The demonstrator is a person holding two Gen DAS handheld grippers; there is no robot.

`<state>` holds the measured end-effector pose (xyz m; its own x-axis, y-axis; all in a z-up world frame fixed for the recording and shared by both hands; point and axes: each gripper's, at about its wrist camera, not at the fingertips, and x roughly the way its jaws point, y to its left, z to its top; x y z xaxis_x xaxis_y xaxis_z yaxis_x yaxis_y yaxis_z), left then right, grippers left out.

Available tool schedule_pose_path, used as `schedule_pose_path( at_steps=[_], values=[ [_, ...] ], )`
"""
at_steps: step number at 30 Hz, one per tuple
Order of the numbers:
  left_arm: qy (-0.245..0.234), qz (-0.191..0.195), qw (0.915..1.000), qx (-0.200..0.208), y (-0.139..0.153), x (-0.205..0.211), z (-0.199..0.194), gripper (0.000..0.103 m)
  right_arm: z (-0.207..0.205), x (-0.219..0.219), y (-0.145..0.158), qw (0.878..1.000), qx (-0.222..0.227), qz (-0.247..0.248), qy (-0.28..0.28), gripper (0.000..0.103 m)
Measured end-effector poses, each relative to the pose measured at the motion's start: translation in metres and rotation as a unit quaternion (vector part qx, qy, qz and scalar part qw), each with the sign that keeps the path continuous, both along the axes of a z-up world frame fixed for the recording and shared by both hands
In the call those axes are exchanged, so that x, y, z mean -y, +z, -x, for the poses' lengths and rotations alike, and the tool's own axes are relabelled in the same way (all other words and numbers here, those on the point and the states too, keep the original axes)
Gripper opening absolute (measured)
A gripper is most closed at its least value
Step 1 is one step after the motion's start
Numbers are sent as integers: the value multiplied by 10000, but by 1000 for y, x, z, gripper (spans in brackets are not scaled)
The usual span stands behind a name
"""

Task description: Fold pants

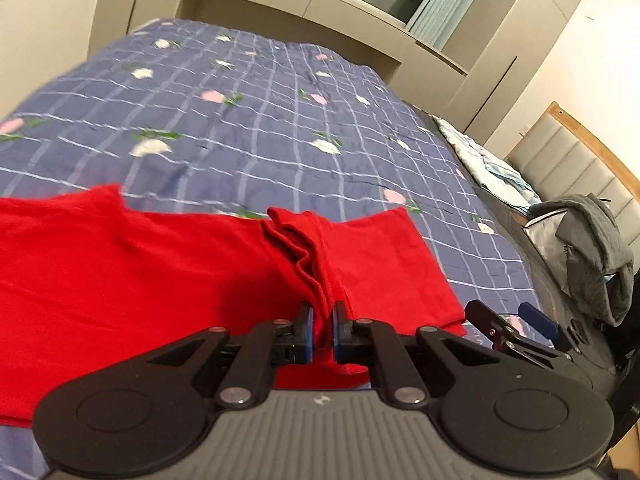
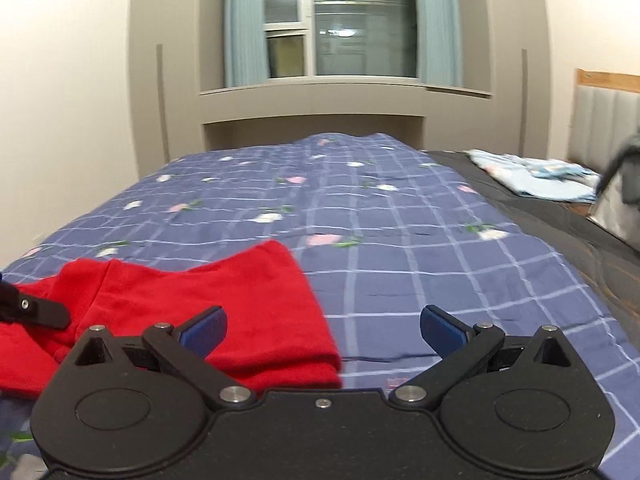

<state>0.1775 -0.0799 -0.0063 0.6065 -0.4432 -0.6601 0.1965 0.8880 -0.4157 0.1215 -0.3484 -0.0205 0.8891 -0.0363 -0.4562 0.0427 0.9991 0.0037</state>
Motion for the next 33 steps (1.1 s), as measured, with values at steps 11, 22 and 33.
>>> schedule_pose_path(
  at_steps=[11,22,33],
  values=[
    [511,-259,9977,-374,-23,-79,14,8,-1,-76,-7,9941,-378,78,1013,102],
    [1007,-81,9930,-611,-36,-100,5,71,-19,-93,-11,9887,-516,482,1323,102],
    [1330,-615,9877,-541,-53,-91,-16,72,-127,-49,-31,9934,-893,648,325,103]
  ],
)
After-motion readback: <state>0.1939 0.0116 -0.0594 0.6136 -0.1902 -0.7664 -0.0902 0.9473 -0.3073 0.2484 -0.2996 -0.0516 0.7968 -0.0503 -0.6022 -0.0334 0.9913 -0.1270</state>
